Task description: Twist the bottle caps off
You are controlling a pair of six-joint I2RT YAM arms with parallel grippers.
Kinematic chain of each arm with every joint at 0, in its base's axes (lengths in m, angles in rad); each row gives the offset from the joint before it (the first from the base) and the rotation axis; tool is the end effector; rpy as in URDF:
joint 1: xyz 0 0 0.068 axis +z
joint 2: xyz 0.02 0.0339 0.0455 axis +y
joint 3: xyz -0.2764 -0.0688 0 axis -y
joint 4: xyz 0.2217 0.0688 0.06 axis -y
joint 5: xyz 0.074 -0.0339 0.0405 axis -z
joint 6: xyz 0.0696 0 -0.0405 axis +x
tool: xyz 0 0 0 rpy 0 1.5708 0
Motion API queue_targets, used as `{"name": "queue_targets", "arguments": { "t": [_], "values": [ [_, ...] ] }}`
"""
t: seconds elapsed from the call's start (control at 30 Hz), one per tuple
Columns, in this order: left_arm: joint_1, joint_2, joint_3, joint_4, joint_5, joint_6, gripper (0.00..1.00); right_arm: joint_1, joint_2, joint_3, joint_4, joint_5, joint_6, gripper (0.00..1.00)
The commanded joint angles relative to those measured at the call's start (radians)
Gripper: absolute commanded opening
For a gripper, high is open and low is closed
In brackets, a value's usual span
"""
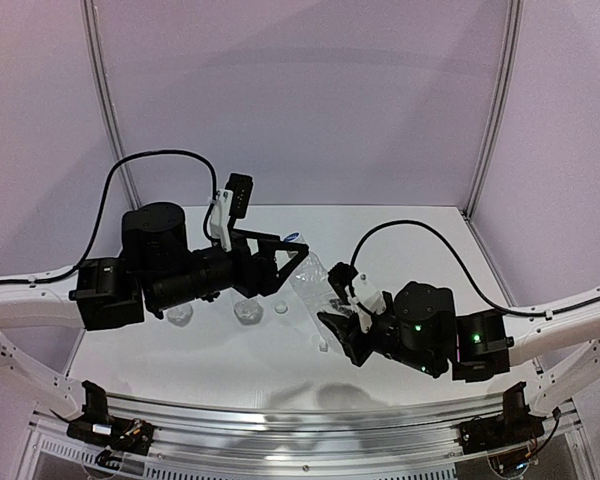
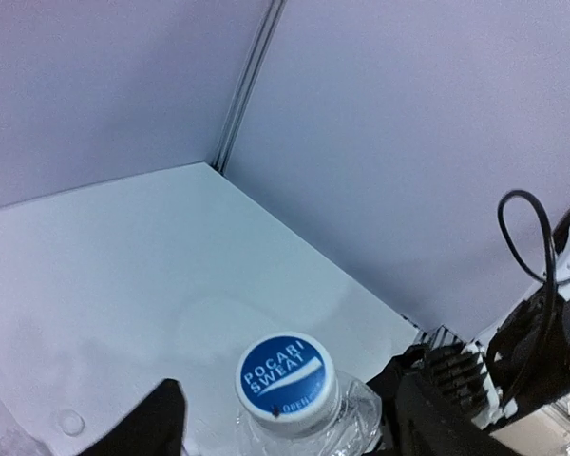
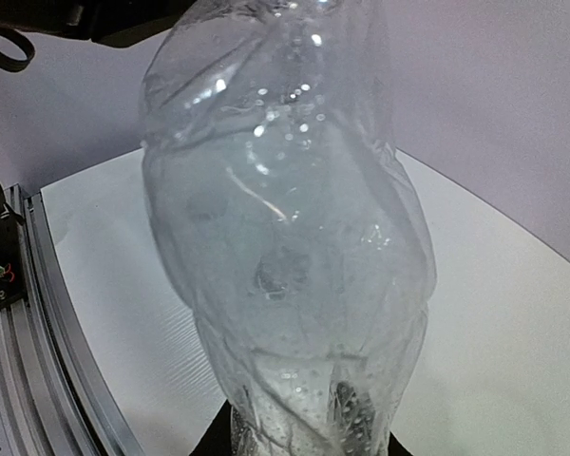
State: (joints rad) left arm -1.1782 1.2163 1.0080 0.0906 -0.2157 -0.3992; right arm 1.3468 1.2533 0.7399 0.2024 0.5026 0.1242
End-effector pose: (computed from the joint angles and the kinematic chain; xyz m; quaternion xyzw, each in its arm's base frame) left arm 0.1264 -0.2663 0.3689 0.2160 0.7146 -0.4118 0.5225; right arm 0.0960 0.2703 0.2782 -0.3293 0.7250 0.2338 0.5579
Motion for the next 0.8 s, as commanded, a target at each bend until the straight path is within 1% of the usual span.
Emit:
{"name": "queue_targets", "arguments": {
  "t": [0.0, 0.03, 0.1, 0.2, 0.3, 0.4, 0.5, 0.67, 0.77],
  "values": [
    [0.015, -0.089, -0.04, 0.008, 0.071, 0.101, 0.94, 0.006, -0.053, -0.001, -0.008, -0.022, 0.016, 0.25],
    [0.028, -0.111, -0.048, 0.008, 0.12, 0.112, 0.98, 0.006, -0.062, -0.005, -0.003, -0.048, 0.012, 0.25],
    [0.064, -0.135, -0.05, 0.003, 0.253, 0.122, 0.99, 0.005, -0.081, -0.02, 0.017, -0.111, 0.005, 0.25],
    [0.109, -0.16, -0.074, 0.039, 0.423, 0.127, 0.98, 0.006, -0.104, -0.036, 0.043, -0.191, -0.002, 0.25],
    [0.127, -0.178, -0.096, 0.082, 0.539, 0.138, 0.94, 0.005, -0.117, -0.045, 0.058, -0.281, -0.009, 0.25],
    [0.128, -0.181, -0.1, 0.107, 0.612, 0.153, 0.88, 0.005, -0.117, -0.047, 0.072, -0.374, -0.018, 0.26],
    [0.129, -0.17, -0.105, 0.134, 0.653, 0.16, 0.82, 0.005, -0.106, -0.041, 0.077, -0.448, -0.02, 0.26],
    [0.128, -0.15, -0.105, 0.155, 0.683, 0.163, 0.74, 0.006, -0.086, -0.027, 0.073, -0.473, -0.016, 0.26],
    [0.128, -0.143, -0.102, 0.156, 0.684, 0.164, 0.67, 0.006, -0.082, -0.025, 0.072, -0.476, -0.017, 0.26]
  ]
}}
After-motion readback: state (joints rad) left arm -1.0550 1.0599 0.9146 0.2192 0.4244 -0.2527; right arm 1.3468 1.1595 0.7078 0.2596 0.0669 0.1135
